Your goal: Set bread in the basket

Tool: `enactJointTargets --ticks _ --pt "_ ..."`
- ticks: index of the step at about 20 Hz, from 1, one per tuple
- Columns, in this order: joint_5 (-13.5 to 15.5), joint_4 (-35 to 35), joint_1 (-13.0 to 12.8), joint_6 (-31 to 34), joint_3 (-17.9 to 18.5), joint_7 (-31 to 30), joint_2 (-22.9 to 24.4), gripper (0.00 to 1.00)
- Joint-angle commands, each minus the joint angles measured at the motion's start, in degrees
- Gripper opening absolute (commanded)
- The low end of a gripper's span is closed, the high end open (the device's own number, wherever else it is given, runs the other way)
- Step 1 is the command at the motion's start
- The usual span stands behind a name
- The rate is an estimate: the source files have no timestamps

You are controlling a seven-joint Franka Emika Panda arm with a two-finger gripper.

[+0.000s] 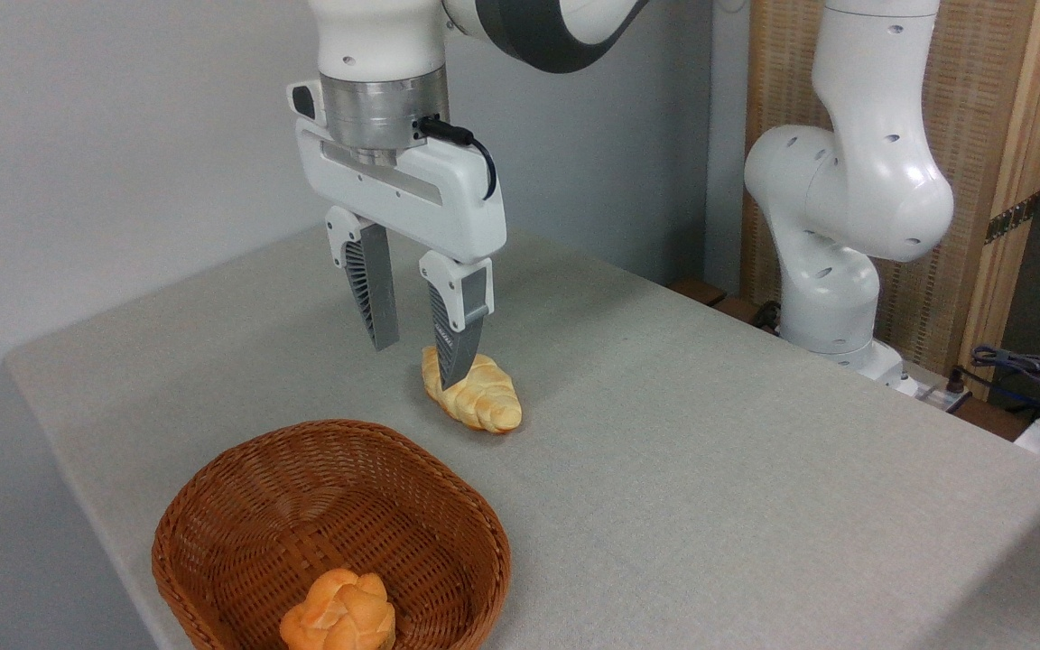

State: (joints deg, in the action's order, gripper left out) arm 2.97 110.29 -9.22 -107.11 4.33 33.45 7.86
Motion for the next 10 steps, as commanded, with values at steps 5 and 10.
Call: enactJointTargets --ticks 5,10 --pt "-0.59 -0.87 -0.27 0.58 -0.20 0.13 -0.13 1.00" --pt "-0.59 -0.78 -0.79 0.76 -0.29 0.13 -0.13 1.00"
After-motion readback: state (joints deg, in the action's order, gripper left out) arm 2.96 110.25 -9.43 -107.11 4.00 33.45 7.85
